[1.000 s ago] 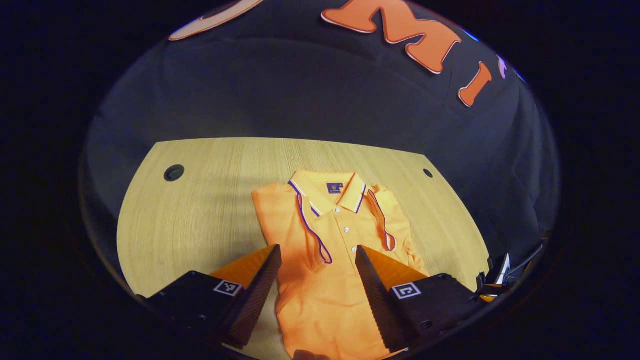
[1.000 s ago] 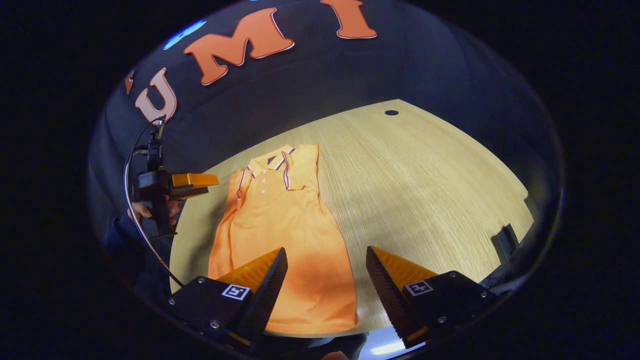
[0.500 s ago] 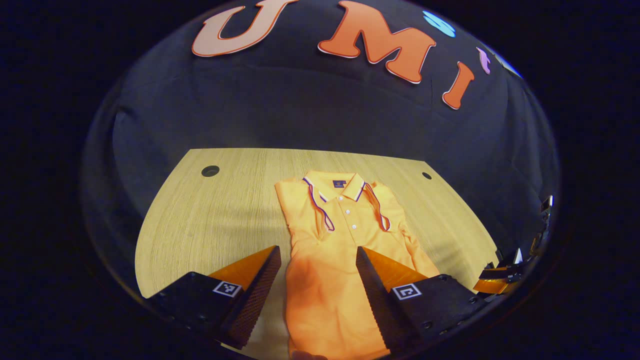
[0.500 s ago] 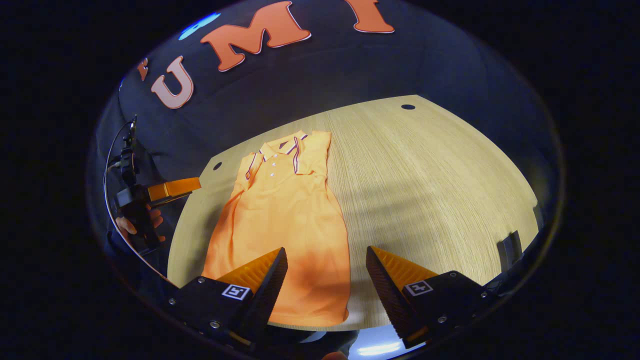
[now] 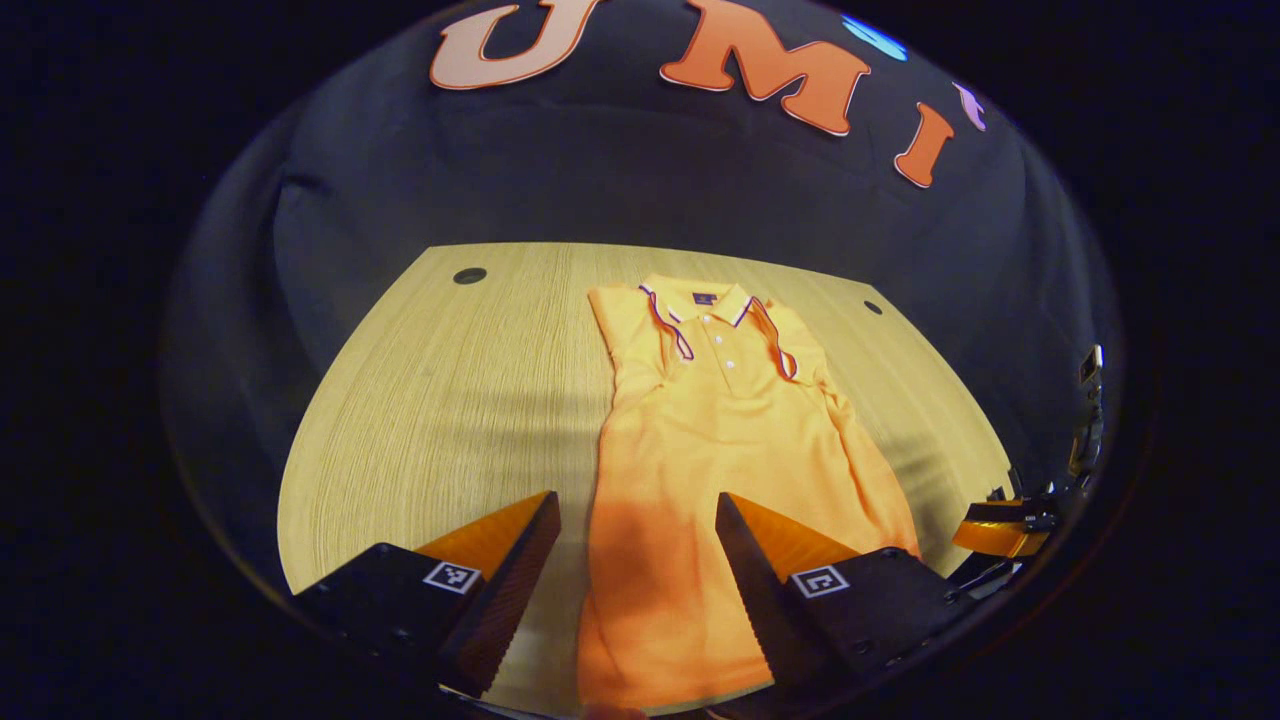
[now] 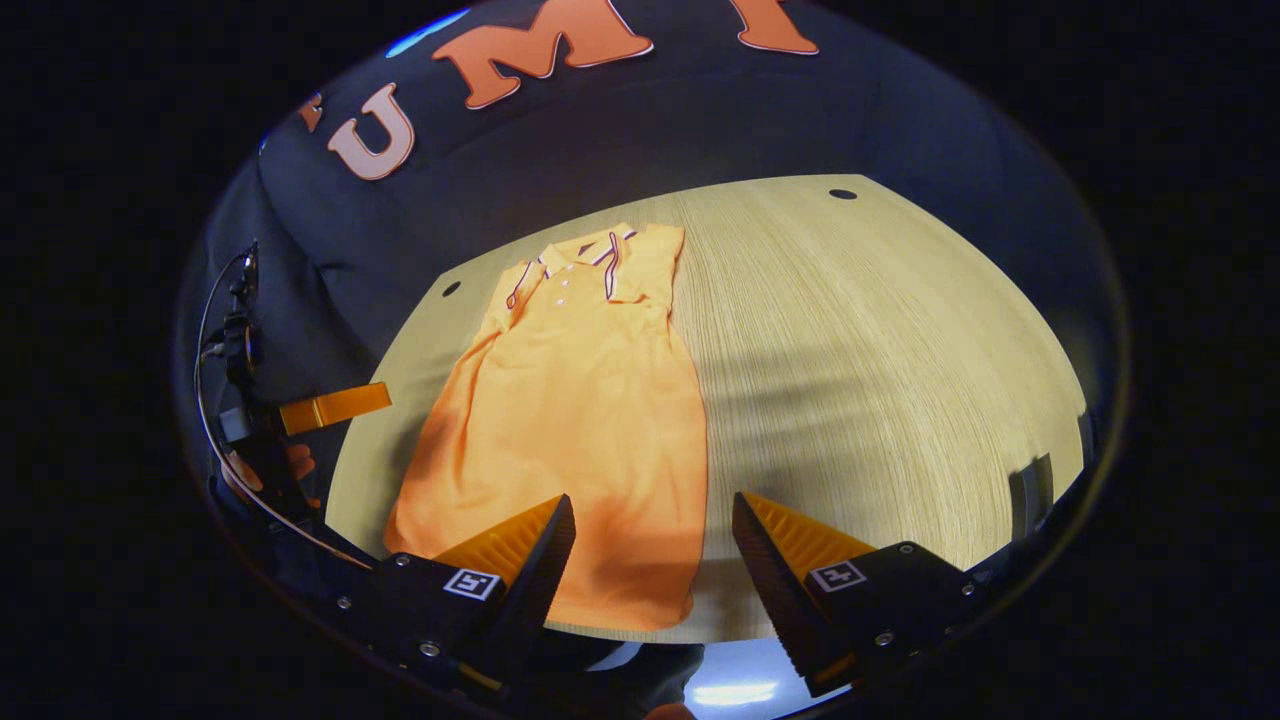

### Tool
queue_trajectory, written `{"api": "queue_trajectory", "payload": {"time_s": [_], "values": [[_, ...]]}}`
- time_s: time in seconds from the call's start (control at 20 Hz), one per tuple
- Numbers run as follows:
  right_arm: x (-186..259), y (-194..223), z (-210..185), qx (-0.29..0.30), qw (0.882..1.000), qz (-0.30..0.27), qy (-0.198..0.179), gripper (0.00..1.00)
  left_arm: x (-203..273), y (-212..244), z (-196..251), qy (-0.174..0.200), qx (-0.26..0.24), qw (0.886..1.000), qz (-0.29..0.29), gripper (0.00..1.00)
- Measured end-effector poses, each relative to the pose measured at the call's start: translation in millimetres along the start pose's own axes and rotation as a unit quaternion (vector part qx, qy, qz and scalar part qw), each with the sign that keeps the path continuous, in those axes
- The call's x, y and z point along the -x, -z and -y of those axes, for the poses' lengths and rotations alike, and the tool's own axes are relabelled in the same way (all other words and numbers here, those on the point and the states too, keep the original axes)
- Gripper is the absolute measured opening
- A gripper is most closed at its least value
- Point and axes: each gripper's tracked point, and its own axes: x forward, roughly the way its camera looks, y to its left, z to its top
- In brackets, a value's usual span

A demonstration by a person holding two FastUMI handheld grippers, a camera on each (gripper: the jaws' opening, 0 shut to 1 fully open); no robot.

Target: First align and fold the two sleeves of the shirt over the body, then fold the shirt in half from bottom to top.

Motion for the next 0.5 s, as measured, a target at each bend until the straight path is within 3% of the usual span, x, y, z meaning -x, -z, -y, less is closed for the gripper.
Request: {"api": "queue_trajectory", "payload": {"time_s": [0.5], "values": [[-5, 47, 2, 0.025, 0.999, -0.046, 0.002, 0.96, 18, 87, 0, -0.014, -0.016, 0.998, -0.06, 0.97]]}}
